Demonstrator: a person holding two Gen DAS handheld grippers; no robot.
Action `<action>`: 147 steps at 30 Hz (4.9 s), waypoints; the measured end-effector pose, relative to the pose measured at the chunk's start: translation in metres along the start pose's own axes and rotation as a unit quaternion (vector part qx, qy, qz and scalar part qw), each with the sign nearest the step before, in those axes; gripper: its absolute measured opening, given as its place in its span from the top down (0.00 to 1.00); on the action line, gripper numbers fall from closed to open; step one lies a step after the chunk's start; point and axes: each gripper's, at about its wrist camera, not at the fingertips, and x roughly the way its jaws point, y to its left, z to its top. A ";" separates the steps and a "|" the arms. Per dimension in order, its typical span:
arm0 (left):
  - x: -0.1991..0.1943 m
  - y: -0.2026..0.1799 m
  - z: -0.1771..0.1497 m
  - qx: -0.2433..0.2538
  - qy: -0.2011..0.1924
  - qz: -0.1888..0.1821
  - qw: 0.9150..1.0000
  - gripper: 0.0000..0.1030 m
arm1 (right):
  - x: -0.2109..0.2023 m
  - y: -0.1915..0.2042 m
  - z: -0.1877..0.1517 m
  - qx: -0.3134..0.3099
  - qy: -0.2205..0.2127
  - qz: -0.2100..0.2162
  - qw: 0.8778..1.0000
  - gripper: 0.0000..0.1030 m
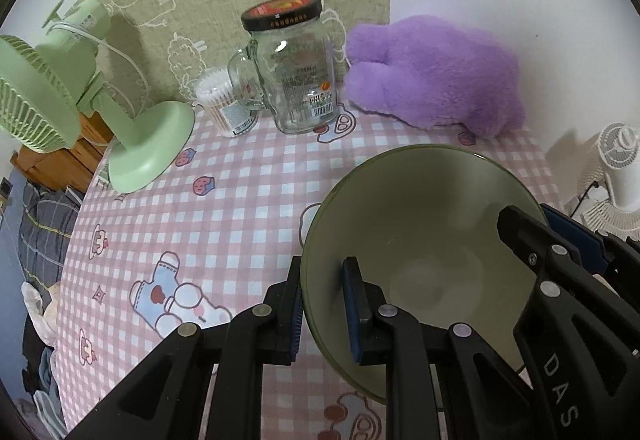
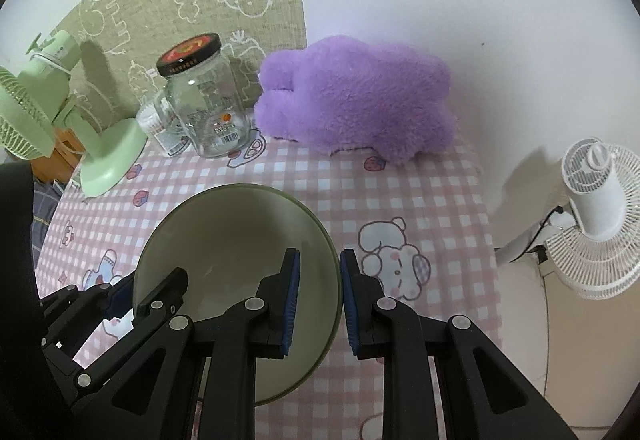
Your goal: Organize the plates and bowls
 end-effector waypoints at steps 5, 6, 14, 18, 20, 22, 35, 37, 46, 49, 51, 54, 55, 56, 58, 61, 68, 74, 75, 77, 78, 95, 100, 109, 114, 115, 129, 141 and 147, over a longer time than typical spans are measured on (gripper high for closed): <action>-0.027 0.005 -0.002 0.002 -0.018 -0.003 1.000 0.85 | -0.027 0.003 -0.001 0.000 -0.015 -0.005 1.000 0.77; -0.033 0.006 -0.002 0.003 -0.022 -0.004 1.000 0.85 | -0.033 0.003 -0.001 0.001 -0.019 -0.006 1.000 0.77; -0.082 0.019 -0.009 0.010 -0.051 -0.014 0.999 0.85 | -0.085 0.019 -0.007 0.004 -0.049 -0.017 0.999 0.77; -0.104 0.031 -0.016 0.016 -0.064 -0.026 0.998 0.85 | -0.113 0.030 -0.016 0.009 -0.063 -0.024 0.998 0.77; -0.112 0.037 -0.021 0.018 -0.067 -0.030 0.997 0.85 | -0.124 0.036 -0.021 0.012 -0.067 -0.029 0.997 0.77; -0.120 0.044 -0.028 0.021 -0.070 -0.035 0.997 0.85 | -0.137 0.044 -0.028 0.014 -0.070 -0.033 0.997 0.77; -0.166 0.094 -0.083 0.039 -0.090 -0.058 0.993 0.85 | -0.188 0.093 -0.083 0.026 -0.070 -0.051 0.996 0.77; -0.171 0.099 -0.092 0.043 -0.092 -0.061 0.993 0.85 | -0.194 0.099 -0.091 0.029 -0.071 -0.054 0.996 0.77; -0.181 0.107 -0.139 0.056 -0.082 -0.081 0.992 0.84 | -0.215 0.112 -0.138 0.039 -0.060 -0.072 0.995 0.77; -0.182 0.107 -0.155 0.062 -0.079 -0.082 0.992 0.84 | -0.218 0.113 -0.155 0.041 -0.052 -0.075 0.995 0.77; -0.182 0.106 -0.164 0.068 -0.076 -0.082 0.991 0.84 | -0.219 0.114 -0.165 0.041 -0.048 -0.077 0.995 0.77; -0.180 0.102 -0.180 0.075 -0.069 -0.083 0.991 0.84 | -0.219 0.113 -0.181 0.043 -0.039 -0.080 0.995 0.77; -0.178 0.102 -0.185 0.078 -0.066 -0.084 0.991 0.84 | -0.219 0.113 -0.186 0.042 -0.036 -0.081 0.995 0.77; -0.177 0.101 -0.189 0.079 -0.062 -0.085 0.991 0.84 | -0.218 0.113 -0.190 0.042 -0.033 -0.083 0.995 0.77; -0.172 0.099 -0.198 0.082 -0.053 -0.085 0.992 0.84 | -0.214 0.111 -0.199 0.043 -0.024 -0.084 0.995 0.77; -0.167 0.097 -0.209 0.083 -0.041 -0.086 0.992 0.84 | -0.209 0.109 -0.214 0.045 -0.008 -0.083 0.995 0.77; -0.154 0.093 -0.230 0.088 -0.021 -0.085 0.992 0.84 | -0.196 0.108 -0.237 0.043 0.017 -0.083 0.996 0.77; -0.143 0.093 -0.238 0.089 -0.005 -0.082 0.993 0.84 | -0.183 0.109 -0.247 0.043 0.037 -0.080 0.995 0.77; -0.142 0.093 -0.239 0.089 -0.004 -0.082 0.993 0.84 | -0.182 0.108 -0.247 0.044 0.040 -0.080 0.995 0.77; -0.139 0.092 -0.239 0.089 -0.001 -0.081 0.993 0.84 | -0.180 0.108 -0.248 0.043 0.042 -0.080 0.995 0.77; -0.138 0.092 -0.239 0.089 0.002 -0.081 0.993 0.84 | -0.178 0.108 -0.249 0.042 0.044 -0.081 0.995 0.77; -0.128 0.092 -0.241 0.079 0.023 -0.097 0.992 0.75 | -0.164 0.107 -0.249 0.043 0.064 -0.077 0.994 0.74; -0.133 0.093 -0.244 0.075 0.026 -0.118 0.990 0.62 | -0.166 0.107 -0.250 0.039 0.062 -0.065 0.995 0.72; -0.138 0.104 -0.249 0.064 0.024 -0.144 0.987 0.27 | -0.177 0.105 -0.256 0.044 0.045 -0.048 0.997 0.32; -0.131 0.107 -0.248 0.048 0.029 -0.151 0.987 0.21 | -0.171 0.098 -0.257 0.055 0.054 -0.043 0.996 0.32; -0.128 0.107 -0.248 0.045 0.033 -0.151 0.987 0.21 | -0.169 0.096 -0.257 0.056 0.056 -0.042 0.996 0.32; -0.091 0.086 -0.245 0.022 0.068 -0.172 0.982 0.34 | -0.125 0.075 -0.255 0.079 0.091 0.023 0.992 0.32; -0.093 0.084 -0.247 0.019 0.064 -0.166 0.984 0.37 | -0.104 0.072 -0.252 0.095 0.112 0.078 0.986 0.43; -0.094 0.079 -0.247 0.019 0.065 -0.163 0.984 0.37 | -0.105 0.078 -0.250 0.080 0.110 0.073 0.988 0.51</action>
